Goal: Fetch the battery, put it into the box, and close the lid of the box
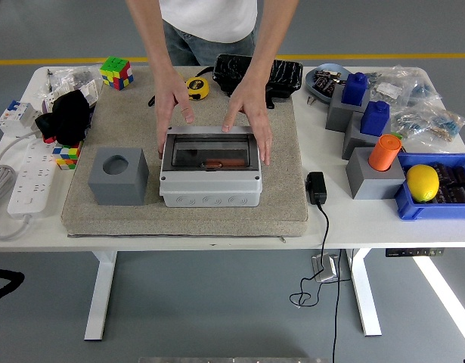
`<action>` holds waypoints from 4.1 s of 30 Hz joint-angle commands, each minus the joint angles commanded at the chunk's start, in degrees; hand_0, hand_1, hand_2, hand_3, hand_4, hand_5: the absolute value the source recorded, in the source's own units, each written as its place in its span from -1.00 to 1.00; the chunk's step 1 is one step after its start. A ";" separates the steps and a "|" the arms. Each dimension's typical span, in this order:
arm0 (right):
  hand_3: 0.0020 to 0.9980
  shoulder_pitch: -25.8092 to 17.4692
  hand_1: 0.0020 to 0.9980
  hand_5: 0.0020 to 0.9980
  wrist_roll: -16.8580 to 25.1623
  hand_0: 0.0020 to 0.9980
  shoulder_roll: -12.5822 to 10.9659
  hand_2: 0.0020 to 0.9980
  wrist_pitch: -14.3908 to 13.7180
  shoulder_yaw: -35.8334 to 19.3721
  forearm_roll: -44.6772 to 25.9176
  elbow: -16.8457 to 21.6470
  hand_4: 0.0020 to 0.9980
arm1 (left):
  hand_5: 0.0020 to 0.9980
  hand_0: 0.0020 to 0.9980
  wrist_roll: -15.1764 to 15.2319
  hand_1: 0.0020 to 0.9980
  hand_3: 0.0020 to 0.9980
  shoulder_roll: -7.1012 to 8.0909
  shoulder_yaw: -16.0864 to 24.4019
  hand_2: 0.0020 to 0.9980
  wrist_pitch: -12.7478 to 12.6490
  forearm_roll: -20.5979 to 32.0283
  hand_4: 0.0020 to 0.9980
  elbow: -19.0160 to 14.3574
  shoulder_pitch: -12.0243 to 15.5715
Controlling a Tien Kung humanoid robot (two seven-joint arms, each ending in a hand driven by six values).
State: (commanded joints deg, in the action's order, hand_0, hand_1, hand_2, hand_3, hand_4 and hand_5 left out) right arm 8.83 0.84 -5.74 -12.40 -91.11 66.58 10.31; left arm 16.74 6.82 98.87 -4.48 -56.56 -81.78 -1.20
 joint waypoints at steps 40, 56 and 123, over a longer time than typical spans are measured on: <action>0.55 0.90 0.61 1.00 -0.55 0.77 0.18 0.50 -0.27 -2.92 2.36 0.00 1.00 | 1.00 0.63 -2.08 0.63 0.55 0.89 1.14 0.55 -2.06 -5.84 1.00 -1.61 -0.77; 0.56 0.27 0.61 1.00 -0.71 0.77 0.75 0.49 -0.44 -5.01 4.16 0.00 1.00 | 0.95 0.63 -2.42 0.63 0.55 0.81 1.56 0.55 -1.94 -7.38 1.00 -1.68 -0.77; 0.56 0.21 0.61 1.00 -0.57 0.77 0.80 0.50 -0.43 -6.34 4.47 0.00 1.00 | 0.87 0.65 -3.13 0.65 0.56 2.31 -0.26 0.56 -1.96 -7.88 1.00 -1.65 -1.43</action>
State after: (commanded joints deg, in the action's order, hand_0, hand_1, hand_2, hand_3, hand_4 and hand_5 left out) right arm 9.04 0.27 -4.94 -12.83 -97.46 71.06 10.31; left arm 13.61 9.13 98.61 -6.44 -64.44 -83.42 -2.63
